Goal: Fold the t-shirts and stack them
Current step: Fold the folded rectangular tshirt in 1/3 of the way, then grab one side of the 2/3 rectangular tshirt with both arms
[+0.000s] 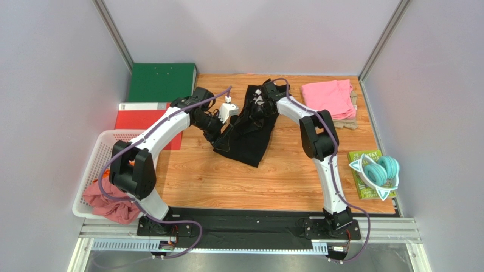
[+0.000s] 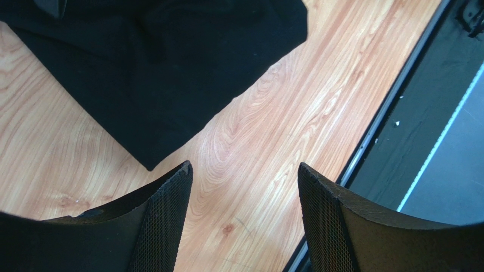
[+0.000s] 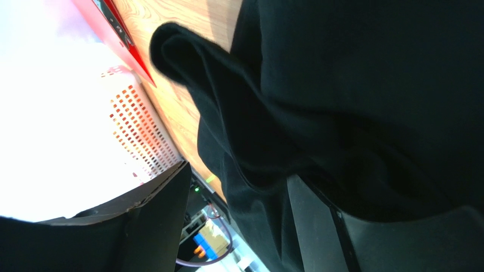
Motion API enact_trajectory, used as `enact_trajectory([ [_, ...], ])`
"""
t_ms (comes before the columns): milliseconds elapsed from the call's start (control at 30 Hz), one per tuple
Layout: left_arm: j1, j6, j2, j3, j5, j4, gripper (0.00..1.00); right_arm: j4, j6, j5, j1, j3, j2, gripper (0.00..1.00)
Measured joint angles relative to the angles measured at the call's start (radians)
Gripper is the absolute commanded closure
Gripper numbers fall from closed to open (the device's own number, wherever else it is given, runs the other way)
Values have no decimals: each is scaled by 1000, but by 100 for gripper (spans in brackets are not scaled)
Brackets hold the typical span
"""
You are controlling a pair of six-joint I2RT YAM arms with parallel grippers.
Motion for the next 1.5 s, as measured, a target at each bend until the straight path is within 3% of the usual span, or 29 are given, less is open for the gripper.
enact_trajectory([
  [100, 3, -2, 35, 2, -27, 7, 27, -26, -29, 49, -15, -55, -74, 27],
  [367, 65, -27, 202, 69, -89, -11, 29, -13, -64, 259, -52, -565, -652, 27],
  [500, 72, -28, 240, 70, -106, -27, 29, 66, -18, 282, -23, -808, -822, 28],
  [700, 72, -34, 286, 92, -107, -43, 29, 167, 67, 282, 43, -1014, -745, 28],
  [1200, 72, -55, 378, 101, -137, -41, 29, 366, 153, 236, 80, -956, -621, 29],
  [1500, 72, -72, 397, 119, -137, -40, 30, 607, 309, 203, 121, -1067, -620, 34],
])
